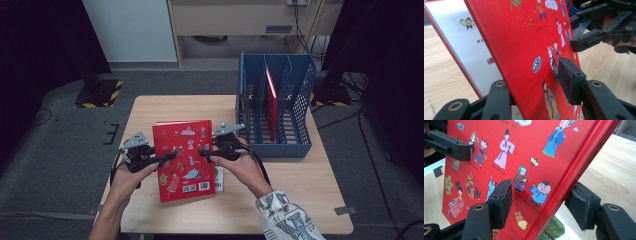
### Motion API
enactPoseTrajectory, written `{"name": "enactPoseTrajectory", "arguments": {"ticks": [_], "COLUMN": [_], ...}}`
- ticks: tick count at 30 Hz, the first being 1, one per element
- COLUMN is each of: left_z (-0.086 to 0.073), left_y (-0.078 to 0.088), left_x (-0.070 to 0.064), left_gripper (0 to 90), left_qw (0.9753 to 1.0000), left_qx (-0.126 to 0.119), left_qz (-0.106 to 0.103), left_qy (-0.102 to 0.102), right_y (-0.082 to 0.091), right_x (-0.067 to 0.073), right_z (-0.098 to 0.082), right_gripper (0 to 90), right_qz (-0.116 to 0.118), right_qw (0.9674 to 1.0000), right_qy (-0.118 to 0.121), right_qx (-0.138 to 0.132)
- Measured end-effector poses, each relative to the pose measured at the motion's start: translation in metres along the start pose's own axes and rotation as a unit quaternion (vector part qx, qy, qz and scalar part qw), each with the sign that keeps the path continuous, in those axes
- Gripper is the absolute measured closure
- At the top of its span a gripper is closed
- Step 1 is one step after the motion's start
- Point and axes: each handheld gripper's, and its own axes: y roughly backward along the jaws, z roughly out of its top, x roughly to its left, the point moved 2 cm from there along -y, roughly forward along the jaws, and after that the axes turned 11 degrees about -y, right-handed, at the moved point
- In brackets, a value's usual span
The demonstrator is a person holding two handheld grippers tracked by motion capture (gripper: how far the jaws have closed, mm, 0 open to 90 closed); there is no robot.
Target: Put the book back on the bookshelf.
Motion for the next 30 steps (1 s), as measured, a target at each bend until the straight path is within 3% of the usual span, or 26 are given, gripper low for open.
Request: {"name": "enactPoseTrajectory", "arguments": {"ticks": [3, 12, 22, 30], "left_z": [-0.001, -0.006, -0.008, -0.009], "left_y": [-0.001, -0.003, 0.002, 0.016], "left_x": [0.001, 0.005, 0.009, 0.016], "left_gripper": [58.4, 43.2, 40.4, 39.5], "left_qw": [1.0000, 0.9990, 0.9989, 0.9985], "left_qx": [0.002, 0.016, 0.010, 0.003], "left_qz": [0.005, 0.042, 0.043, 0.048], "left_qy": [0.002, 0.004, 0.016, 0.025], "right_y": [0.000, 0.009, 0.007, 0.007], "right_x": [0.000, 0.005, 0.011, 0.023], "right_z": [0.000, 0.001, 0.007, 0.019], "right_gripper": [39.9, 45.1, 45.0, 47.0], "right_qz": [-0.001, 0.013, 0.023, 0.041], "right_qw": [1.0000, 0.9997, 0.9994, 0.9986], "right_qy": [0.002, 0.005, 0.008, 0.022], "right_qx": [-0.001, -0.020, -0.026, -0.024]}}
